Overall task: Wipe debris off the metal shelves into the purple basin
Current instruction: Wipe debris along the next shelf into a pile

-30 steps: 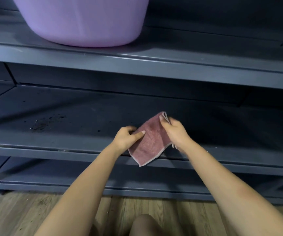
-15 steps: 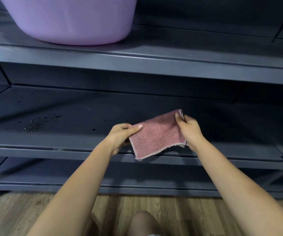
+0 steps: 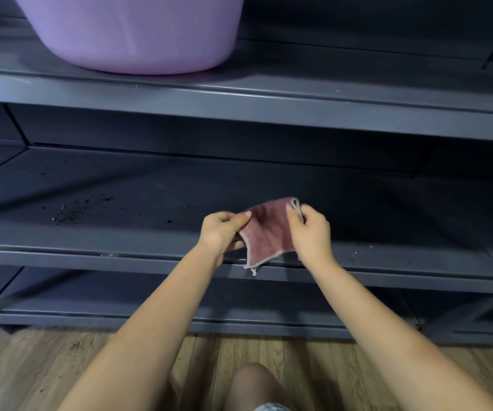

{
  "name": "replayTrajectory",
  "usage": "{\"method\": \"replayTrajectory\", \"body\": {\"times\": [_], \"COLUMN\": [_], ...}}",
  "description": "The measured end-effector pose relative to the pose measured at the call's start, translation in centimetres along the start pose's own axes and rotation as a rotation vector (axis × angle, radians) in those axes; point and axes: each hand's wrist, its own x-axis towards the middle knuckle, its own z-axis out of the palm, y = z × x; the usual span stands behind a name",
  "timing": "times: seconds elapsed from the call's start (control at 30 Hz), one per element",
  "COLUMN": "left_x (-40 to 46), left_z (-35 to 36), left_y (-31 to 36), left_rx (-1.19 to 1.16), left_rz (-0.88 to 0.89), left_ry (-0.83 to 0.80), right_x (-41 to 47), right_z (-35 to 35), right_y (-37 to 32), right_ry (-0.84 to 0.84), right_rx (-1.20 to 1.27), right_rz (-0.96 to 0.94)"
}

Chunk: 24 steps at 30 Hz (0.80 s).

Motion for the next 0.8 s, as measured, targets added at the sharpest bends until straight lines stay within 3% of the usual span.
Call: {"method": "replayTrajectory", "body": {"times": [0.2, 0.33, 0.47, 0.63, 0.8], "left_x": [-0.7, -1.0, -0.9, -1.0, -1.2], "left_z": [0.4, 0.3, -0.4, -1.4, -1.6], "left_y": [0.0, 0.1, -0.1, 0.3, 0.8], "left_rx": [-0.069, -0.01, 0.048, -0.025, -0.066], "left_rz": [0.027, 0.078, 0.08, 0.025, -0.007], "left_ry": [-0.182, -0.183, -0.188, -0.164, -0.251], "right_x": [-2.7, -3.0, -2.7, -0.6, -0.3], "right_z": [1.8, 2.5, 2.1, 0.2, -1.3], "right_y": [-0.8, 0.1, 0.4, 0.7, 0.9], "right_ry": [-0.327, -0.452, -0.469, -0.258, -0.423], "right_rx": [0.117, -0.01, 0.12, 0.191, 0.369], "right_rz": [-0.091, -0.131, -0.105, 0.015, 0.187]}}
